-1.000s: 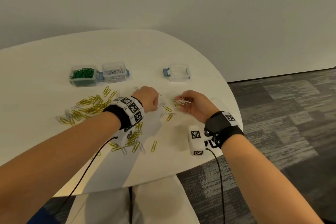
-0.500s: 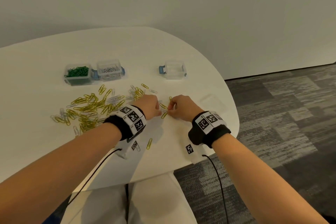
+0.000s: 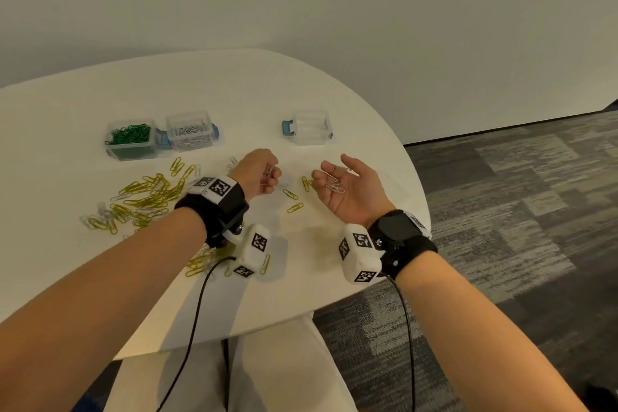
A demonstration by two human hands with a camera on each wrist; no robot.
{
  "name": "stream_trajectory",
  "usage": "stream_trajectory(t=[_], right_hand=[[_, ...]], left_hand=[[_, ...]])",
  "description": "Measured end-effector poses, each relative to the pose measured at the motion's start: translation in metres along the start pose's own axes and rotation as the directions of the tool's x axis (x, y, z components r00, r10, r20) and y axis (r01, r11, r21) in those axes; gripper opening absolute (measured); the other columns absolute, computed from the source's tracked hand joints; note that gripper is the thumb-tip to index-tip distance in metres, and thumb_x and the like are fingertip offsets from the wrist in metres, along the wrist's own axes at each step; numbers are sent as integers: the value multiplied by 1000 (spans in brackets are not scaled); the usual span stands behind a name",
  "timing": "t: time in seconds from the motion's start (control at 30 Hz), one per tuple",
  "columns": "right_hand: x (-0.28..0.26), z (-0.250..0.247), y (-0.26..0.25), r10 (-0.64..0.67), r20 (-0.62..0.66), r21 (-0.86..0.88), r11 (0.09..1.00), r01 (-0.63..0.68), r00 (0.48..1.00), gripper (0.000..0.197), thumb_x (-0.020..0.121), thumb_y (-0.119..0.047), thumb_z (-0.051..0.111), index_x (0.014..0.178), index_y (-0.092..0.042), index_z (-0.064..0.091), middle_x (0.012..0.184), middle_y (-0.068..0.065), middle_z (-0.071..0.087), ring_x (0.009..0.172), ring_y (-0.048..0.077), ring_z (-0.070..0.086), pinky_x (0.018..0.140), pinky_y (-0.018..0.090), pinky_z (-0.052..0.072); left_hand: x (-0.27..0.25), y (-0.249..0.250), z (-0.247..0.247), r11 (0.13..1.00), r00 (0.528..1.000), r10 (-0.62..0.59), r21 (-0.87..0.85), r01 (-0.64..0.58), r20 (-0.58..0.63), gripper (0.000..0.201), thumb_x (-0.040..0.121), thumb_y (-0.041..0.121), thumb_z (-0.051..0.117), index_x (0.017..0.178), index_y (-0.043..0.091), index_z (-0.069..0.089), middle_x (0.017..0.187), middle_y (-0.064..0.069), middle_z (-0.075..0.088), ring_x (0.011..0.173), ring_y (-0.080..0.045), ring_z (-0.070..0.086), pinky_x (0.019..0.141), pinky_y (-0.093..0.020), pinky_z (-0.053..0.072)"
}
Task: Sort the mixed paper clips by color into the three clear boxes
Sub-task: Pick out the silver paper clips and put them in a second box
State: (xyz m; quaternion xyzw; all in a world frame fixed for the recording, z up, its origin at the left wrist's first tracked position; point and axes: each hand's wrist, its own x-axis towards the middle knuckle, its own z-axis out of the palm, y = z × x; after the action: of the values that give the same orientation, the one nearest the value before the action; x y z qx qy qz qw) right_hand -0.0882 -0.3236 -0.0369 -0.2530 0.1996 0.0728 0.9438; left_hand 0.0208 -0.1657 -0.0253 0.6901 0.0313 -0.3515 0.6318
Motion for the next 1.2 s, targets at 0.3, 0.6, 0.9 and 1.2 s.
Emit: stream_trajectory(t=[0.3, 0.6, 0.9, 1.2], right_hand=[[-7, -14, 6, 95, -64, 49, 995, -92, 993, 62, 98, -42, 39, 133, 9, 45, 137, 27, 48, 127, 39, 48, 109, 41, 39], [-22, -8, 4, 34, -21, -217, 975, -37, 999, 38, 97, 11, 25, 129, 11, 45, 137, 29, 47, 125, 33, 53, 97, 31, 50], [-29, 7, 8, -109, 128, -690, 704, 167, 986, 34, 98, 5, 40, 130, -4, 49, 126, 14, 61, 116, 20, 60, 100, 26, 48], [-32, 10, 22, -296, 242, -840, 413, 352, 924, 36, 98, -1, 45, 133, -5, 48, 132, 9, 59, 124, 17, 55, 106, 30, 43]], left_hand=[[8, -12, -7, 242, 937, 303, 937, -254, 175, 21, 88, 31, 62, 97, 12, 60, 80, 4, 50, 83, -17, 49, 72, -25, 37], [2, -6, -8, 547, 952, 289, 798, -253, 104, 25, 95, 16, 40, 70, 12, 43, 73, -8, 47, 66, -20, 45, 62, -27, 35], [-29, -27, 2, 965, 957, -76, -222, 142, 278, 26, 90, 23, 37, 73, 11, 53, 67, -5, 55, 55, -15, 49, 52, -23, 42], [-42, -36, 18, 985, 963, 152, 42, -165, 221, 19, 94, 22, 56, 79, 10, 57, 70, -3, 43, 53, -7, 35, 48, -16, 29]])
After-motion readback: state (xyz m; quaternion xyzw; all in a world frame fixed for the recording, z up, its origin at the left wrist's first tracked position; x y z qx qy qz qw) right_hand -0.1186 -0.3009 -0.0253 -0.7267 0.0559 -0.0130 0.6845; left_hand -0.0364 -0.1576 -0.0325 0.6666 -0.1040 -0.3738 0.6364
